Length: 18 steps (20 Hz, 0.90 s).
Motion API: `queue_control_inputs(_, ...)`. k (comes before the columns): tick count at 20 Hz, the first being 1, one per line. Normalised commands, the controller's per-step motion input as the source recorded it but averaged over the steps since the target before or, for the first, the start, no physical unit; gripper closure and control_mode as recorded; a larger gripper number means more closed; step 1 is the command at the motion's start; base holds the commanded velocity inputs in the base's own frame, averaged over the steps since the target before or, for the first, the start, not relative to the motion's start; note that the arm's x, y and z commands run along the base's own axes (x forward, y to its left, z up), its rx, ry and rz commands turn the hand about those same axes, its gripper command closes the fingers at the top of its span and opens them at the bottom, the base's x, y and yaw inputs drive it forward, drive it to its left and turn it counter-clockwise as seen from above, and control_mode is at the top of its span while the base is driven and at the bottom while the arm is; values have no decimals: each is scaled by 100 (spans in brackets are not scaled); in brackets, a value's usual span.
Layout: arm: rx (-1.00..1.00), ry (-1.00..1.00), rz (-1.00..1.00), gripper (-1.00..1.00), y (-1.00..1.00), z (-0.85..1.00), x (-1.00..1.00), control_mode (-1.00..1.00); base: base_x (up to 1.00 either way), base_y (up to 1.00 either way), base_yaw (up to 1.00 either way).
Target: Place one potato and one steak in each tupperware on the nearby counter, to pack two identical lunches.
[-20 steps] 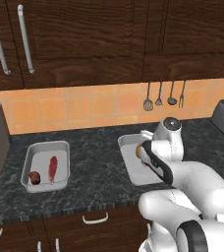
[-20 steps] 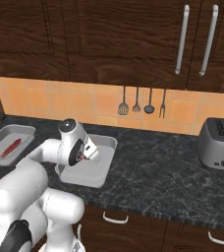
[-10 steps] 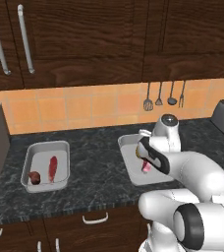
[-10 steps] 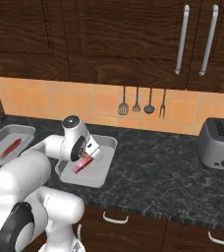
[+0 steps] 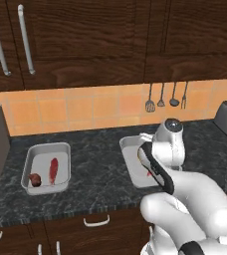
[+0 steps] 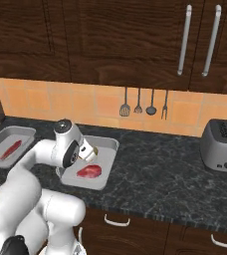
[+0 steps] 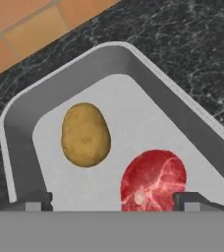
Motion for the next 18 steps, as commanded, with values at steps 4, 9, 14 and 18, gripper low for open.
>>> queue_control_inputs(4,-20,-5,27,-100,100,44,-61,-100,0,0,0)
queue_control_inputs(9,-25,2,36,-100,100,60,-89,-100,0,0,0)
queue_control_inputs(14,-15,2,41,-100,95,0,-81,-100,0,0,0)
queue_control_inputs(18,-5,7,20,-100,36,-13,-16,-100,0,0,0)
